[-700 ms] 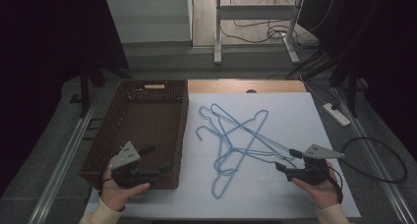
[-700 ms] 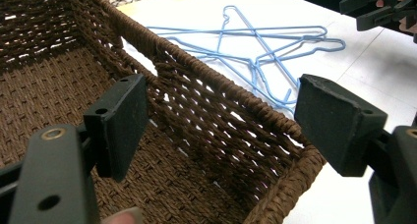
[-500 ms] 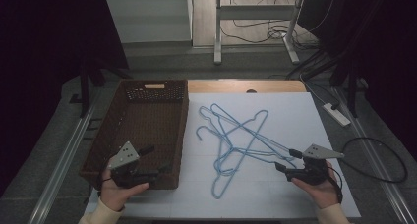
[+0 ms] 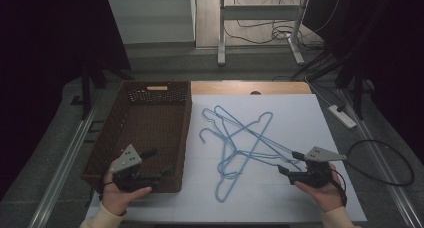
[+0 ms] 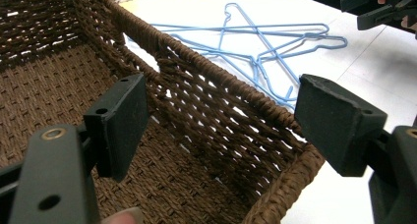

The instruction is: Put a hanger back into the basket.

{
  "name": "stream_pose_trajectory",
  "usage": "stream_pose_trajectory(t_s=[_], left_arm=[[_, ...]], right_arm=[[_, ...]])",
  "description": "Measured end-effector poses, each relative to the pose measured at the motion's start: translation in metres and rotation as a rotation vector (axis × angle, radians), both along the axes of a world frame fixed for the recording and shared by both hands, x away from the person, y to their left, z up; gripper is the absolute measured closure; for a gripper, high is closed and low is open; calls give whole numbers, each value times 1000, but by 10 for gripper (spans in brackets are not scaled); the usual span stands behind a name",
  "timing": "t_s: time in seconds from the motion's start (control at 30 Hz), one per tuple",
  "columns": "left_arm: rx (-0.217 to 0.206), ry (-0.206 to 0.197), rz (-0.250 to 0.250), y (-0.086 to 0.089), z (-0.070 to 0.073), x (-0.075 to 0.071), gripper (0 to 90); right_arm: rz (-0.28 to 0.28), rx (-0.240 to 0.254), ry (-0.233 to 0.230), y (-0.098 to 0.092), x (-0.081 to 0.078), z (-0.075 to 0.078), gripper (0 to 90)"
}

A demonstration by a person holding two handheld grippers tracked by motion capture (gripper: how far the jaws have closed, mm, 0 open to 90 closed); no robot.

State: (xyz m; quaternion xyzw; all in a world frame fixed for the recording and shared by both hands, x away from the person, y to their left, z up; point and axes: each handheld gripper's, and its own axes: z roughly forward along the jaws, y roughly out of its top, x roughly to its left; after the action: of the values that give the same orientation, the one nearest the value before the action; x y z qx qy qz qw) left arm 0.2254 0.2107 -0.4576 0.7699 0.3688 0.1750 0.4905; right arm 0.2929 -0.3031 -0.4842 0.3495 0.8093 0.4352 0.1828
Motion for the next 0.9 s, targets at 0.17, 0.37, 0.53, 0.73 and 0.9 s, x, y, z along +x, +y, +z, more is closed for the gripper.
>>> stream_pose_trajectory(t_s=[0.17,0.37,0.53,0.73,0.9], left_arm=[[3,-1,-2,-1,0,0,217],[5,-1,-2,-1,1,-1,218],[4,-3,0,0,2,-1,219],[4,-5,-3,0,2,-1,219],[-1,-7,0,1,3,-1,220]], right_arm=[[6,-25,2,2,1,-2,244],[11,-39,-3,5,2,-1,246],[20,-47,-5,10,6,4,247],[53,-73,4,19,10,8,251],[85,-139,0,31,20,17,255]])
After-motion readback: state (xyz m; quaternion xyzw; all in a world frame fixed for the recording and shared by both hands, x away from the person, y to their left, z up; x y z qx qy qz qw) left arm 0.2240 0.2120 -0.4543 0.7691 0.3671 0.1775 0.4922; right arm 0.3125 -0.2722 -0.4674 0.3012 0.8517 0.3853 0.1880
